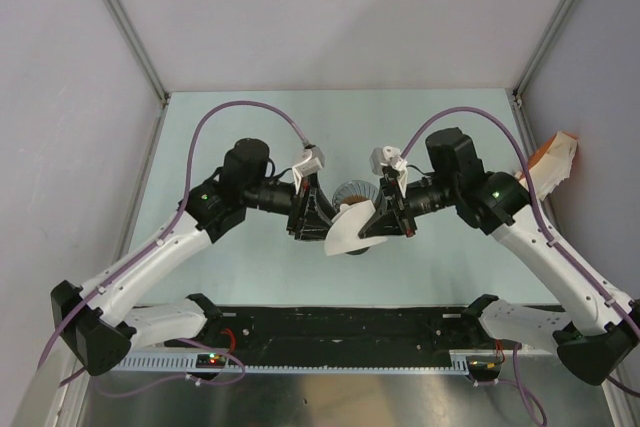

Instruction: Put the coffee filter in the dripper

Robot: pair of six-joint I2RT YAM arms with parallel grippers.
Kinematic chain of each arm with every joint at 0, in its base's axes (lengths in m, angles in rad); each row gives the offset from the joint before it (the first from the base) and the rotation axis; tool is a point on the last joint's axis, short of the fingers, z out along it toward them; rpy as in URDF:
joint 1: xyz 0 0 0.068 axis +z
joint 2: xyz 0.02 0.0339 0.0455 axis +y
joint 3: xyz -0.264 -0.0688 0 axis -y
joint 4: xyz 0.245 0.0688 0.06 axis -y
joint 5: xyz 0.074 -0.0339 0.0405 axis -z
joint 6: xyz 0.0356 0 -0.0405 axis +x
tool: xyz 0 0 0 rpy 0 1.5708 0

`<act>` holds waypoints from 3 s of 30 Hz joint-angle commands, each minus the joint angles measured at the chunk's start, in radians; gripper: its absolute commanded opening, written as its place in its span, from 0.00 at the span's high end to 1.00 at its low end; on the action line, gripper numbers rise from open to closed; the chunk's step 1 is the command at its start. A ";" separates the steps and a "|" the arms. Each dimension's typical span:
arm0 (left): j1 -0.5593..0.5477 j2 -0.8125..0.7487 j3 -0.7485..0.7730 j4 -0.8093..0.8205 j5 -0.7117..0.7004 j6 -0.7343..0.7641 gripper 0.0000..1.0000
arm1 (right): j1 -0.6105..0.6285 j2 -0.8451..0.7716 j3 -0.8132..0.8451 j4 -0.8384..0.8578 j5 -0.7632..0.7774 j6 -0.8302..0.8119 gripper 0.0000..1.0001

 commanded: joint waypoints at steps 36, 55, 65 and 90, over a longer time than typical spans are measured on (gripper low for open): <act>-0.001 -0.045 0.033 -0.247 -0.007 0.323 1.00 | -0.123 0.031 0.165 -0.172 0.068 -0.134 0.02; -0.075 -0.152 0.202 -0.572 -0.278 0.668 1.00 | 0.188 -0.010 0.346 -0.314 0.454 -0.204 0.01; -0.127 -0.199 0.210 -0.640 -0.383 0.784 1.00 | 0.143 -0.081 0.340 -0.266 0.406 -0.121 0.01; -0.214 -0.089 0.374 -0.642 -0.632 0.844 1.00 | 0.268 0.028 0.301 -0.118 0.687 -0.189 0.13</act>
